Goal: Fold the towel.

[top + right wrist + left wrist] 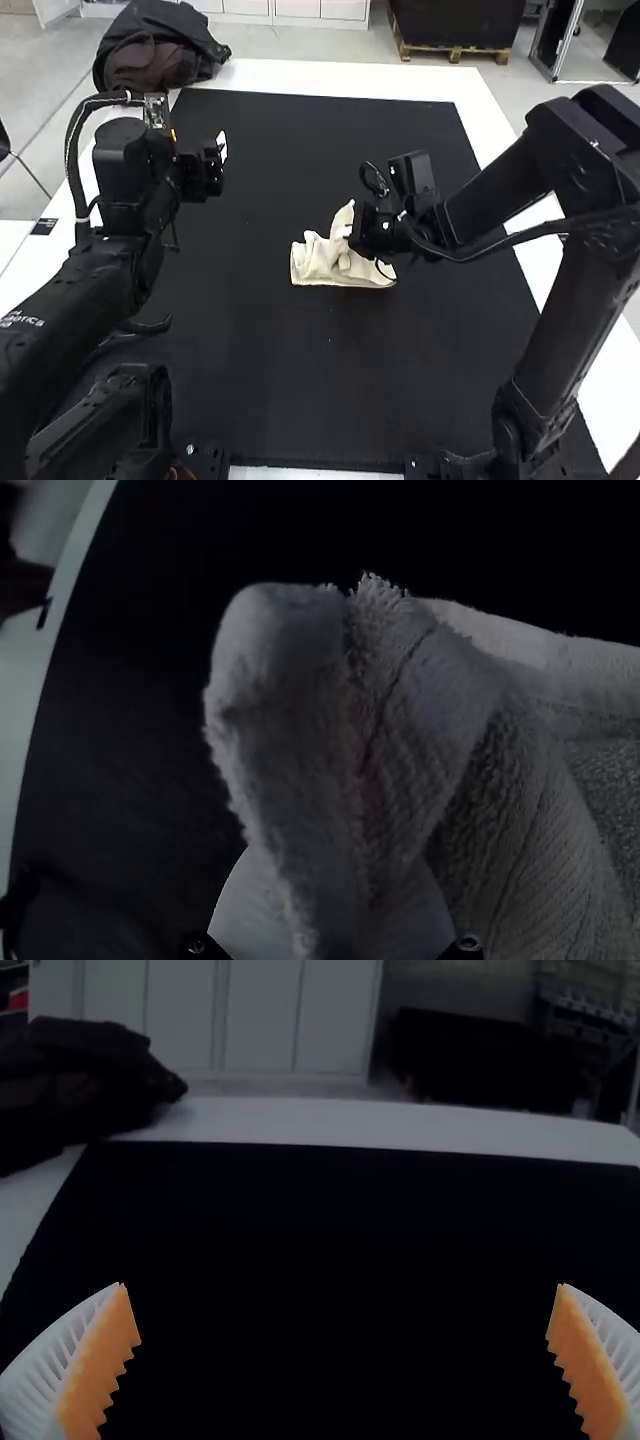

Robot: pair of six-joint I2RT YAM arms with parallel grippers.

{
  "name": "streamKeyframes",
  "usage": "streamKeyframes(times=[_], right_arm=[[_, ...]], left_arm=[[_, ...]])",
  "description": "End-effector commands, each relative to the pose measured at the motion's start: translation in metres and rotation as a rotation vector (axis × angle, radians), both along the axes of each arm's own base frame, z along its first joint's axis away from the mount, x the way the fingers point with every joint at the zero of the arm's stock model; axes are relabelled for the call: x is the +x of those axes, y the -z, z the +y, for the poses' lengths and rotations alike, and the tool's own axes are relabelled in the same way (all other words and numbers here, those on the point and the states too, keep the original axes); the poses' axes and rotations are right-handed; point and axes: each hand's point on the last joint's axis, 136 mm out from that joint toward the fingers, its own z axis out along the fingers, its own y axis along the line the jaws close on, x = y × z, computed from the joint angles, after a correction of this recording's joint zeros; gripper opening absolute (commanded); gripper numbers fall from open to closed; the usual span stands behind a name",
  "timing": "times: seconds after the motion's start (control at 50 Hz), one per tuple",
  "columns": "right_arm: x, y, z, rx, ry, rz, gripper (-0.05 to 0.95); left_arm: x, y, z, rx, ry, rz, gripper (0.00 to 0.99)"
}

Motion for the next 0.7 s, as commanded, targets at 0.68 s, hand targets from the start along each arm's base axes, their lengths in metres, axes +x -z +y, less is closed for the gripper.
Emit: streamKeyframes(times=[0.68], right_arm=[[0.001,0.003,0.046,0.02,-0.087,-0.024,0.01]], left_arm=[[-0.005,-0.002,-0.011,0.015,0.024,-0.021,0.957]])
